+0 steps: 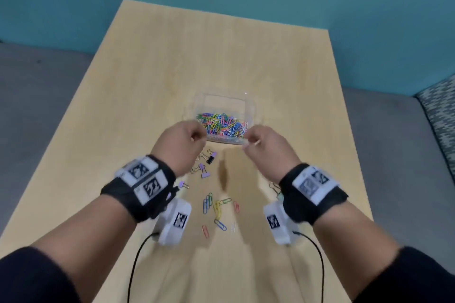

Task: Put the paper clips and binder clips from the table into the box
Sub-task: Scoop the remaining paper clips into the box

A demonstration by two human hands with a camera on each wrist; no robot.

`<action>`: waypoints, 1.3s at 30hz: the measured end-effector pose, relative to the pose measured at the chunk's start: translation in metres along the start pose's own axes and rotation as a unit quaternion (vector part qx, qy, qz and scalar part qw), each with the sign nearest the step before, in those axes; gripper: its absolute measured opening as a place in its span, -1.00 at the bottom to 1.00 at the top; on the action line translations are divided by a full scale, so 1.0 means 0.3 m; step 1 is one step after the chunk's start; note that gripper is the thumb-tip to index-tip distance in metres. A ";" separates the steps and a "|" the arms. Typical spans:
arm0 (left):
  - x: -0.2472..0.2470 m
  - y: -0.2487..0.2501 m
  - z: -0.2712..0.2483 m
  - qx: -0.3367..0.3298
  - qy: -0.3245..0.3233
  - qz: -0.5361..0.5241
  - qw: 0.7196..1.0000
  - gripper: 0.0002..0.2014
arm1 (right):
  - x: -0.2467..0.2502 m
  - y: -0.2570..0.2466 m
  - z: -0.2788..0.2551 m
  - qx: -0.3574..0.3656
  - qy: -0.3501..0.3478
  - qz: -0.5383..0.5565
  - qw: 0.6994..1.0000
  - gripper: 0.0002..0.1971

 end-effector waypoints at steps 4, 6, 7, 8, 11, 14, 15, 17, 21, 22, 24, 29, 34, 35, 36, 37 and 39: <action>-0.202 -0.074 -0.231 -0.076 -0.117 0.149 0.979 -0.77 | -0.237 0.075 -0.238 0.039 -0.161 -0.136 0.977 -0.71; -0.283 -0.100 -0.303 -0.124 -0.145 0.210 0.959 -0.74 | -0.296 0.071 -0.302 0.083 -0.164 -0.175 0.967 -0.67; -0.303 -0.109 -0.326 -0.137 -0.152 0.235 0.950 -0.75 | -0.314 0.057 -0.323 0.113 -0.157 -0.189 0.963 -0.64; -0.315 -0.117 -0.345 -0.143 -0.157 0.254 0.943 -0.77 | -0.325 0.043 -0.340 0.139 -0.151 -0.199 0.958 -0.61; -0.320 -0.128 -0.390 -0.169 -0.166 0.274 0.932 -0.82 | -0.341 0.023 -0.393 0.190 -0.149 -0.211 0.947 -0.64; -0.294 -0.140 -0.430 -0.175 -0.177 0.262 0.932 -0.89 | -0.342 0.027 -0.445 0.215 -0.147 -0.212 0.942 -0.74; -0.279 -0.147 -0.442 -0.167 -0.179 0.243 0.938 -0.89 | -0.331 0.038 -0.455 0.206 -0.139 -0.197 0.948 -0.75; -0.233 -0.182 -0.456 -0.111 -0.157 0.189 0.963 -0.85 | -0.288 0.086 -0.463 0.143 -0.106 -0.149 0.973 -0.76; -0.214 -0.252 -0.518 -0.027 -0.143 0.151 0.978 -0.45 | -0.257 0.193 -0.517 -0.011 -0.105 -0.108 0.989 -0.67; -0.230 -0.247 -0.529 -0.031 -0.146 0.157 0.976 -0.43 | -0.270 0.190 -0.530 -0.017 -0.110 -0.108 0.988 -0.64; -0.255 -0.223 -0.527 -0.034 -0.134 0.161 0.977 -0.50 | -0.298 0.159 -0.533 -0.005 -0.103 -0.108 0.989 -0.62; -0.296 -0.173 -0.471 -0.043 -0.110 0.168 0.979 -0.83 | -0.345 0.091 -0.474 0.019 -0.068 -0.107 0.992 -0.83; -0.301 -0.148 -0.431 -0.039 -0.099 0.176 0.979 -0.91 | -0.369 0.057 -0.422 0.034 -0.085 -0.132 0.987 -0.86; -0.304 -0.149 -0.425 -0.033 -0.100 0.176 0.979 -0.89 | -0.368 0.056 -0.415 0.031 -0.089 -0.135 0.986 -0.85; -0.306 -0.151 -0.422 -0.028 -0.103 0.177 0.978 -0.86 | -0.369 0.054 -0.410 0.029 -0.094 -0.139 0.985 -0.85; -0.311 -0.154 -0.419 -0.023 -0.109 0.179 0.978 -0.83 | -0.371 0.053 -0.406 0.024 -0.100 -0.141 0.985 -0.84; -0.317 -0.153 -0.413 -0.014 -0.120 0.186 0.975 -0.81 | -0.372 0.048 -0.402 0.014 -0.108 -0.144 0.984 -0.81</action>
Point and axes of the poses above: each hand's wrist, its own z-axis towards the middle knuckle, its own x-axis out of the back of the hand, y = z × x, the point moved 10 cm from there along z, towards the middle knuckle, and after that the axes turned 10 degrees about y, right-handed, at the moved point
